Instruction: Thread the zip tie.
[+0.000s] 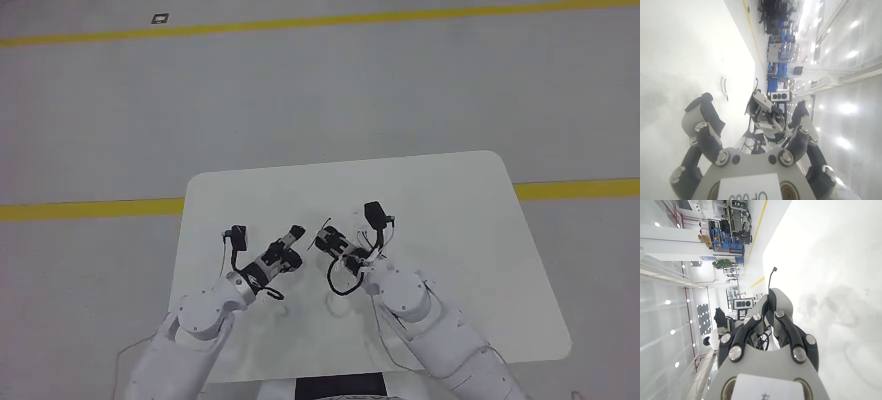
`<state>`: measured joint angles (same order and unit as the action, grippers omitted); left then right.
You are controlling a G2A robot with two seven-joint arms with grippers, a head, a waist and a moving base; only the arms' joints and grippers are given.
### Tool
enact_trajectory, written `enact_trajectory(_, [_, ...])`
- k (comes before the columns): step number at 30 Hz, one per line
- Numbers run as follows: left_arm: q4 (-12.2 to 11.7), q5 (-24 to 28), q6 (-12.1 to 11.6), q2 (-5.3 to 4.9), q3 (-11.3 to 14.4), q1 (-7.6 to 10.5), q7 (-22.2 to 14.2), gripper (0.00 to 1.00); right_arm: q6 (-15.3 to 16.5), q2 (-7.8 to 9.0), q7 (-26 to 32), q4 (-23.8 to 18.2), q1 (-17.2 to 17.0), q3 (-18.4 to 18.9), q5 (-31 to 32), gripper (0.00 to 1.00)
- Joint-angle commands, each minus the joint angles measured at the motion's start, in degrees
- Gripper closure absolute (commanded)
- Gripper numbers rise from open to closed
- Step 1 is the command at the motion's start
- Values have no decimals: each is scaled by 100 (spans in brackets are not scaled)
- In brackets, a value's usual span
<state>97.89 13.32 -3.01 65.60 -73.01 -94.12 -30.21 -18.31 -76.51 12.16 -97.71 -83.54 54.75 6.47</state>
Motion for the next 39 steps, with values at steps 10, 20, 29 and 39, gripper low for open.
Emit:
enact_trajectory(10, [-743,75,-523,-140,-304,537,-1711,0,-117,-63,-458,149,133,-211,460,100])
enact_trajectory(20, [-736,236,-584,-84,-17,498,-1042,0,-117,-137,-730,147,13,-338,234,100])
enact_trajectory(29, [-794,206,-780,-53,133,596,-698,0,-12,-216,-1133,127,-92,-364,-101,100])
enact_trajectory(39, [-884,107,-748,-64,246,673,-606,29,12,-226,-1042,197,-87,-330,4,100])
